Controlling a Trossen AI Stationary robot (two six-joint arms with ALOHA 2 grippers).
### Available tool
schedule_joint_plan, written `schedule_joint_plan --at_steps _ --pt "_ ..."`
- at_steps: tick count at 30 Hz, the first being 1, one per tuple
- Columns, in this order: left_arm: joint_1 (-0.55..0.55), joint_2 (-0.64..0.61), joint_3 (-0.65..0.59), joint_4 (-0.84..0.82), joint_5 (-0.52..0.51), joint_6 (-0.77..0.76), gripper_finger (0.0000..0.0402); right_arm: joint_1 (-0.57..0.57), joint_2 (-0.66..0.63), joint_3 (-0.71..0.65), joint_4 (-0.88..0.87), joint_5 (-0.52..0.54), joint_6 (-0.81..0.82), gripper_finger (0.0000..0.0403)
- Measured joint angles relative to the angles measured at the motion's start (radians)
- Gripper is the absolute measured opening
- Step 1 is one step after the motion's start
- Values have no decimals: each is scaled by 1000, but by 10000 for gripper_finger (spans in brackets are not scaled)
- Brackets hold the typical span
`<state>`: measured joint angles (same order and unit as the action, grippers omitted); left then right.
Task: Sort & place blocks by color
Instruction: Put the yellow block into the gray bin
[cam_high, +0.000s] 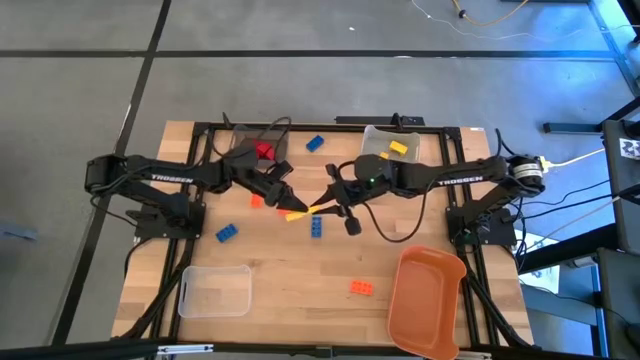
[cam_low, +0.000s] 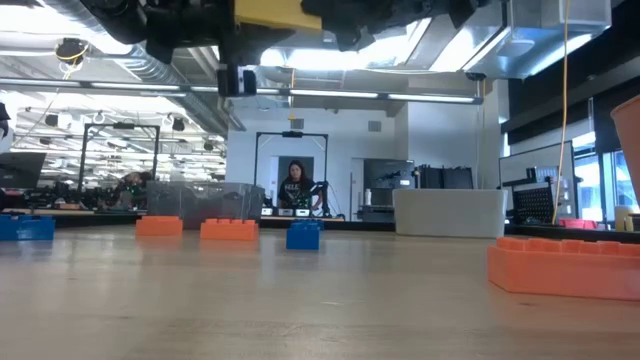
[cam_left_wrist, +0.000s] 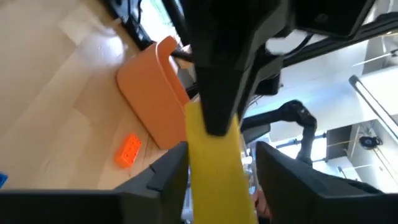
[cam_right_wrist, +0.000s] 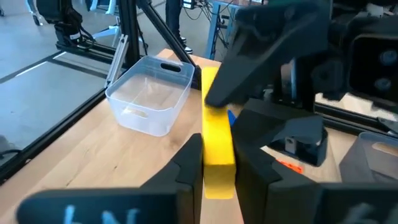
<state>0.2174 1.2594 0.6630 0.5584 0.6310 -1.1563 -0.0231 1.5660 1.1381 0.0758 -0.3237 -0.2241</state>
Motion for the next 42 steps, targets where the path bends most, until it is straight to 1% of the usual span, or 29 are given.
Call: schedule_joint_plan --at_steps 4,8,12,17,19,21,23,25,27,29,33,36,38,39,40,42 --pt "48 -3 2 25 13 -5 201 -18 -44 -4 -106 -5 -9 59" --pt "114 -18 2 30 62 -7 205 -62 -125 -3 -286 18 -17 59" --pt "196 -48 2 23 94 42 206 -111 -216 -2 -476 19 -15 59" --pt "298 -141 2 4 85 162 205 -169 -333 -2 -719 135 -13 59" --pt "337 -186 2 -30 62 216 204 -192 -384 -2 -793 167 4 59" --pt "368 -249 2 -80 12 281 204 -215 -441 -25 -820 186 23 59" --pt "393 -321 2 -177 -57 362 204 -238 -519 -80 -813 199 64 59" --pt "408 -399 2 -289 -153 438 204 -257 -601 -144 -779 204 119 59" --pt "408 -475 2 -382 -272 524 204 -268 -683 -220 -738 219 174 59" --pt "390 -539 2 -434 -366 606 204 -270 -754 -291 -666 238 230 59" --pt "318 -606 2 -428 -471 777 204 -270 -856 -405 -460 291 329 59" --pt "243 -629 2 -408 -631 879 204 -270 -890 -460 -330 339 378 59" --pt "192 -625 2 -387 -744 927 204 -270 -893 -467 -293 356 381 59" --pt "167 -621 2 -378 -785 947 204 -270 -893 -468 -290 357 381 59" --pt "147 -613 2 -367 -815 963 204 -270 -893 -468 -288 357 381 59" --pt "115 -596 2 -360 -832 983 204 -270 -892 -468 -277 357 380 59"
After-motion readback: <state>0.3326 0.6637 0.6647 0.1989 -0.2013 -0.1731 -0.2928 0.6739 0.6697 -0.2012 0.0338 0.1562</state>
